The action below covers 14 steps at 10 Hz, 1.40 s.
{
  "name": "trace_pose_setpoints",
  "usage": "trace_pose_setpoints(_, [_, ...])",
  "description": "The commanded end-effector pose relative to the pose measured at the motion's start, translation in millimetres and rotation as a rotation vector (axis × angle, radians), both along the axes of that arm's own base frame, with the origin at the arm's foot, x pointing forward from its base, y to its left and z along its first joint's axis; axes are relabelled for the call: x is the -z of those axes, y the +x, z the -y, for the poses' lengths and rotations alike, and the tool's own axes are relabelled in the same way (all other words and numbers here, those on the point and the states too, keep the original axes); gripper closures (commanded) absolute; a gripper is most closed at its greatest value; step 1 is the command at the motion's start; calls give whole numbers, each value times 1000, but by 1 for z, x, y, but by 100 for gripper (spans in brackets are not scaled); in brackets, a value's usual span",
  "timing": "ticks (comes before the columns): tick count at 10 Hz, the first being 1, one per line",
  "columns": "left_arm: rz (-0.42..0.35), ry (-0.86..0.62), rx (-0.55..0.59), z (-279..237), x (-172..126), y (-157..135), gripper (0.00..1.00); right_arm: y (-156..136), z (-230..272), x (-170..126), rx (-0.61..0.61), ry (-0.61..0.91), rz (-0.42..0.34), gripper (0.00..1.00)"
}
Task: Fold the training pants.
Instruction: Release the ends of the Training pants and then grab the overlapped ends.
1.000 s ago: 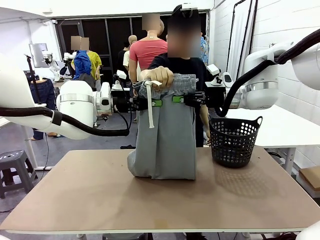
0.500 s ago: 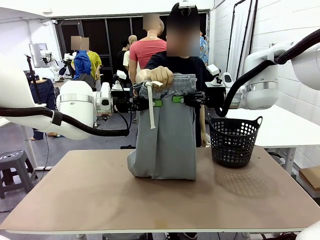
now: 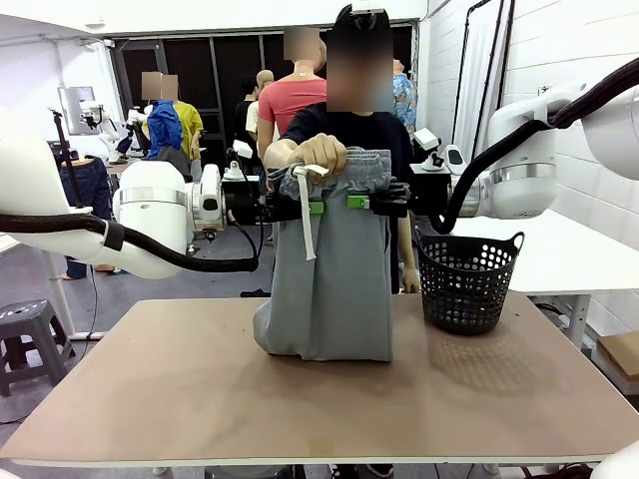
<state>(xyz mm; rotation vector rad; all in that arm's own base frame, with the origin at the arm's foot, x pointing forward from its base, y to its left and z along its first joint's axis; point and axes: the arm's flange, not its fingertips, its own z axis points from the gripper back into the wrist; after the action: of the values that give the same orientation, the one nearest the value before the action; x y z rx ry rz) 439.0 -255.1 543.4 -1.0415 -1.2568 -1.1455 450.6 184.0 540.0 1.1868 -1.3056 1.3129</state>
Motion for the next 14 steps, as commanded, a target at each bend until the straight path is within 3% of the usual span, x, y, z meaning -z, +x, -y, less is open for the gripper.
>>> trace_pose_setpoints(1, [1, -35, -7, -2, -3, -1, 0, 0, 0, -2, -7, -11, -24, 0])
trace_pose_setpoints(14, [-1, 20, -34, -14, 14, -19, 0, -7, 8, 15, 54, -100, -86, 0])
